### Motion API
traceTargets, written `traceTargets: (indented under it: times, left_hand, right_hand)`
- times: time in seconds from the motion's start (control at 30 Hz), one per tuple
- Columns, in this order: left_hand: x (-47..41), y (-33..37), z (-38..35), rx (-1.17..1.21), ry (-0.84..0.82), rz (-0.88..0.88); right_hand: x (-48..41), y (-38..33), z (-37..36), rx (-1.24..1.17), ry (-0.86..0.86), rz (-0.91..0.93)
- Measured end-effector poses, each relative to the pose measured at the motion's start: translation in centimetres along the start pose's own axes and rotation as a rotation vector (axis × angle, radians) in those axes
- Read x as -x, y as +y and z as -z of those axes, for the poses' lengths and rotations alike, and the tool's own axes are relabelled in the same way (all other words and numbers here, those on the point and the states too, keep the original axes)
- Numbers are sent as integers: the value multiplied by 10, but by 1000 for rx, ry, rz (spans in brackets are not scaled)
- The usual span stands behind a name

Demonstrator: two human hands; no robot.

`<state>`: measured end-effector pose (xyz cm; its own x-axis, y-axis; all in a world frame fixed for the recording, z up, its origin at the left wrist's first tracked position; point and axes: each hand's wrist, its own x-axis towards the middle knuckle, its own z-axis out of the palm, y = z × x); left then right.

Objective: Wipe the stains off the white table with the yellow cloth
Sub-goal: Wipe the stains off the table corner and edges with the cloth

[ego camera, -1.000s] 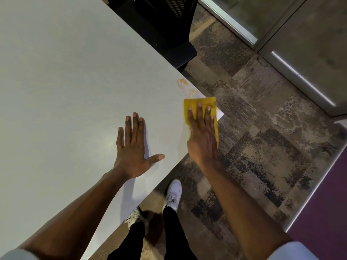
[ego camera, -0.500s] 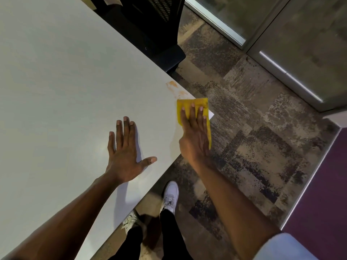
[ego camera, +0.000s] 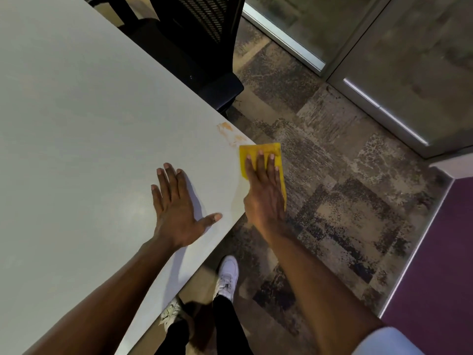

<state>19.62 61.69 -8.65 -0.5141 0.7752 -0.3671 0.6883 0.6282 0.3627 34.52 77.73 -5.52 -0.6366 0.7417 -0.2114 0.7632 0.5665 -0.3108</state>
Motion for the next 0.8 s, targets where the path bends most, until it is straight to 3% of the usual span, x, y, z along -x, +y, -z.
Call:
traceTargets:
  times: [0.27, 0.57, 0.8]
  left_hand:
    - [-10, 1, -7, -34, -91, 27]
    - [-12, 0, -7, -59, -109, 34]
    - [-12, 3, -5, -54, -108, 50]
  right_hand:
    - [72, -7, -25, -15, 43, 155]
    - [-19, 15, 9, -103, 27, -102]
    - [63, -10, -25, -36, 47, 110]
